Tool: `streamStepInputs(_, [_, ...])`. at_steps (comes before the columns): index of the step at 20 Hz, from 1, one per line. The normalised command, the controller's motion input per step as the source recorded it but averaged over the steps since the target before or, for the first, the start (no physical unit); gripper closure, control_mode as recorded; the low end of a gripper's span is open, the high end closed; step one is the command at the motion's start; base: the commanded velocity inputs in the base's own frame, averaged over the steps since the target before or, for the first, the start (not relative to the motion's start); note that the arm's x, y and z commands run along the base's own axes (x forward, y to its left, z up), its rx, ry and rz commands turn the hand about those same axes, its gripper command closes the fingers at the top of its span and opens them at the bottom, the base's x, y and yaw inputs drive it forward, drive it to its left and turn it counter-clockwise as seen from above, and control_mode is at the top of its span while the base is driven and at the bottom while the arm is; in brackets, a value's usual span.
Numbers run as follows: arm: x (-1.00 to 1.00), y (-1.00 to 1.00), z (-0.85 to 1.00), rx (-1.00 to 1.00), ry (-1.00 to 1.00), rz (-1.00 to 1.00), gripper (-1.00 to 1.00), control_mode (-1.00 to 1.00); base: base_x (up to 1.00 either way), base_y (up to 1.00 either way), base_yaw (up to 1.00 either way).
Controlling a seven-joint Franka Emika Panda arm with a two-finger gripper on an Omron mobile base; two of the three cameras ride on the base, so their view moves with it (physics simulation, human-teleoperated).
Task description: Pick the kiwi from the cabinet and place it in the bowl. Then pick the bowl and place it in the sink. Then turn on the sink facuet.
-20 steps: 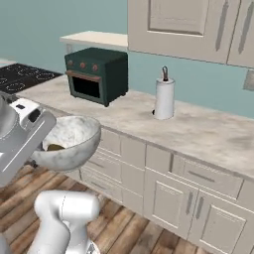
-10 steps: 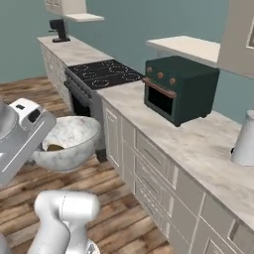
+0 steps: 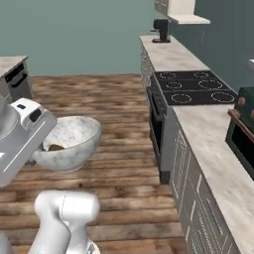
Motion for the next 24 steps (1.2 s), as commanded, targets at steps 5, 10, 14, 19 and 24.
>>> streamStepInputs(5, [0.0,0.0,0.0,0.0,0.0,0.0,1.0,1.0,0.61,0.13,0.51])
streamStepInputs(10, [0.0,0.0,0.0,0.0,0.0,0.0,1.0,1.0,0.98,0.3,0.23])
streamStepInputs(14, [0.0,0.0,0.0,0.0,0.0,0.0,1.0,1.0,1.0,0.42,0.16])
streamStepInputs(19, [0.0,0.0,0.0,0.0,0.0,0.0,1.0,1.0,1.0,0.51,0.19])
streamStepInputs(24, [0.0,0.0,0.0,0.0,0.0,0.0,1.0,1.0,1.0,0.34,0.35])
